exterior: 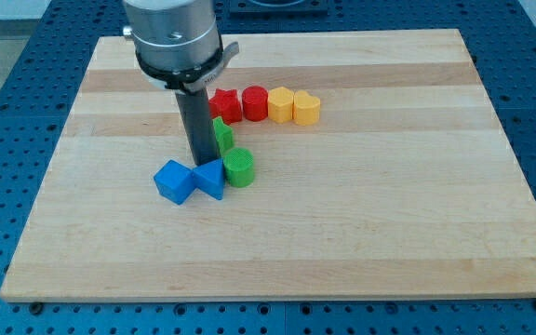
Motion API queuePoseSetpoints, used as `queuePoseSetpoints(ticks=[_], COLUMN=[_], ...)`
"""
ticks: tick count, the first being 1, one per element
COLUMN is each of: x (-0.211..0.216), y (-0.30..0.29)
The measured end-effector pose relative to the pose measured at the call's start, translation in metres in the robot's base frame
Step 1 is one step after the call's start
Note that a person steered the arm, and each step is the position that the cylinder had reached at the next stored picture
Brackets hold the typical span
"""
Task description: Slide the green star to the bottom of the yellow heart
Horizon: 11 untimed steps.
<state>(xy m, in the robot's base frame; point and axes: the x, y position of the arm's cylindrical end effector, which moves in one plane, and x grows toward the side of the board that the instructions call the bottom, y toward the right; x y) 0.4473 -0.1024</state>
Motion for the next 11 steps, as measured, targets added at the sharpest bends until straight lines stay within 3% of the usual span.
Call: queuePoseSetpoints(ticks=[2,3,5,7,9,11], x=[-0.006,-0.027,-0.023,-0.023,-0.023,0.023], y=[-0.046,-0.035,0.013,0.099,0.113,0.119])
